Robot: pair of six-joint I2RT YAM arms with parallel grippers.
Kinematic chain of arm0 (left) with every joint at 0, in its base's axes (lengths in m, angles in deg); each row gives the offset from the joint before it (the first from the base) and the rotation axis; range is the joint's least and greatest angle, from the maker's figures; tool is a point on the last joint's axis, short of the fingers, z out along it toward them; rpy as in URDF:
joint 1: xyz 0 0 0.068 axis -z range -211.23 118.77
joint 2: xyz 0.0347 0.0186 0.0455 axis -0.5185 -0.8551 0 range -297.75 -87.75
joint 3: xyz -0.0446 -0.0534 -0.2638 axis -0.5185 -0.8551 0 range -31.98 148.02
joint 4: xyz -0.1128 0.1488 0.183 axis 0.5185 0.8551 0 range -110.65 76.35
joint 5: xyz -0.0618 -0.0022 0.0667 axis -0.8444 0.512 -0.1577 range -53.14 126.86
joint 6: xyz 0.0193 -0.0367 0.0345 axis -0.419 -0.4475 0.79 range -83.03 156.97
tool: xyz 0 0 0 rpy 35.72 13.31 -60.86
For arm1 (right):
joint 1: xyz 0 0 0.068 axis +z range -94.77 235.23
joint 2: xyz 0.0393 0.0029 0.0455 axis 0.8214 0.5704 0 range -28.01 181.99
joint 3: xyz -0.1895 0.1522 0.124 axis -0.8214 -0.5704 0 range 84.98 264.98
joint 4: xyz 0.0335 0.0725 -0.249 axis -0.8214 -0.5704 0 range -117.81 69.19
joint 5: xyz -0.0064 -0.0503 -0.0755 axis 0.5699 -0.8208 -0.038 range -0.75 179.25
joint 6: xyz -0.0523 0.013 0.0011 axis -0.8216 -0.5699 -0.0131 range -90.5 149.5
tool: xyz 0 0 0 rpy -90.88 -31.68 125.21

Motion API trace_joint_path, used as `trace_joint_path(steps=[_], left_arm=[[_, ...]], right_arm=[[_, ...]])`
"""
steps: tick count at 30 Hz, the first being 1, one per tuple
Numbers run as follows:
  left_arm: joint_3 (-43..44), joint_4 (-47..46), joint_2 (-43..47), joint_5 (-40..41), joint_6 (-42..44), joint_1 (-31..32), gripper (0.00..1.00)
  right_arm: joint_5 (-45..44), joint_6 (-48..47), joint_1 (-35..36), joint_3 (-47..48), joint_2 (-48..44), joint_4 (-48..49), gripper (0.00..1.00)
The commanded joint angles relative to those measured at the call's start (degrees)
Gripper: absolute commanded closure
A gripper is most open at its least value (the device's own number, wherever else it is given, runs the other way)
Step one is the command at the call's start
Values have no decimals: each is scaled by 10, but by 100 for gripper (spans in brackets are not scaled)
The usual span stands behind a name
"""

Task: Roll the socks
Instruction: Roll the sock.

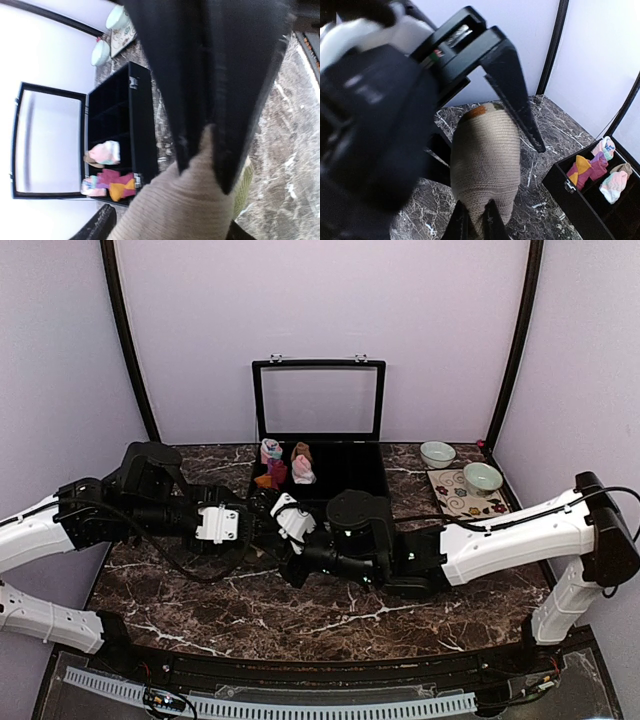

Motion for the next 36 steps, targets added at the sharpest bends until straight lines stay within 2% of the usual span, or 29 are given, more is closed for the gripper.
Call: trace_joint_path(steps=[1,6,11,12,14,15,16,17,19,22,26,29,33,36], left_arm=[[-26,-91,29,66,80,16,38],[-27,-116,33,83,98,29,39],[-34,-136,42,100,146,44,63],[-41,-148,44,108,164,48,71],[-51,-166,45,120,192,54,98],[-47,-162,44,120,185,54,100],[-32,-143,41,111,164,54,100],[-12,-96,36,91,133,54,100],[34,-11,19,32,56,48,100],[75,71,0,-52,-43,36,100],[107,139,-26,-138,-132,16,100],[133,179,-55,-201,-169,-6,100],[188,229,-94,-302,-200,-48,100],[220,261,-120,-362,-213,-68,100]], right_arm=[[34,93,-20,-8,-25,36,100],[61,133,-30,-10,-25,46,100],[129,219,-59,7,-8,32,100],[144,237,-66,23,-4,22,100],[183,273,-82,44,6,12,100],[202,289,-89,46,9,14,100],[215,296,-94,44,8,22,100],[215,292,-96,36,3,32,95],[197,254,-94,8,-19,62,71],[170,175,-85,-31,-59,103,53],[148,89,-65,-59,-100,136,49],[141,33,-45,-52,-108,124,46],[149,0,-34,-30,-106,80,39],[170,1,-31,-41,-113,79,39]])
